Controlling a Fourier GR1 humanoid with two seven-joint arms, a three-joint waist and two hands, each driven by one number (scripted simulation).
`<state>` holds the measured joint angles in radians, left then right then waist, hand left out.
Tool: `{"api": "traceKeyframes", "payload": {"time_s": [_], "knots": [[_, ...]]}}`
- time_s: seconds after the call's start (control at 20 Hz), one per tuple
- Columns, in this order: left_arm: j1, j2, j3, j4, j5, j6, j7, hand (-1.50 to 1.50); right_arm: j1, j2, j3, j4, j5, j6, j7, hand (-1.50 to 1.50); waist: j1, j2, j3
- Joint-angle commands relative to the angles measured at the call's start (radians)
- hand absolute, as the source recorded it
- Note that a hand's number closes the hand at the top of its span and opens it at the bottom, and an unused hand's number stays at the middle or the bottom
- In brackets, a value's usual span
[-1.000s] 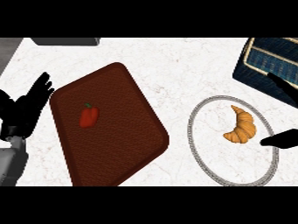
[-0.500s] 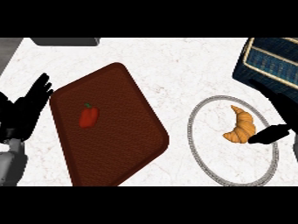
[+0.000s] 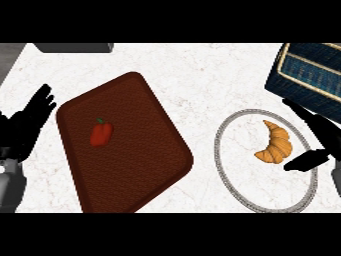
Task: Pick the croissant from the placemat and place it in the basket
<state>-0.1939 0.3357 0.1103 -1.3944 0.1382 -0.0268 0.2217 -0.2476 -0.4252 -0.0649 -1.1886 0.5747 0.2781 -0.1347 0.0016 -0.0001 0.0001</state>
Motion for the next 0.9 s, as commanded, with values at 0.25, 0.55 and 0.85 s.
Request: {"api": "traceKeyframes", "payload": {"time_s": [0.25,0.55,0.85], "knots": [[0.027,-0.019,0.025,-0.043,-0.017,-0.039,0.019,0.00,0.024,-0.006,-0.033,-0.022,-0.024,0.077,-0.093,-1.50,0.000,-0.001,0.000],[-0.044,-0.025,0.061,0.103,-0.044,-0.053,-0.061,0.00,0.045,0.058,0.012,0.033,0.072,-0.018,-0.116,-1.50,-0.002,0.001,0.000],[-0.067,-0.046,0.061,0.125,-0.084,-0.032,-0.057,0.00,-0.013,0.062,-0.007,0.077,0.116,-0.034,-0.066,-1.50,-0.002,0.001,0.000]]}}
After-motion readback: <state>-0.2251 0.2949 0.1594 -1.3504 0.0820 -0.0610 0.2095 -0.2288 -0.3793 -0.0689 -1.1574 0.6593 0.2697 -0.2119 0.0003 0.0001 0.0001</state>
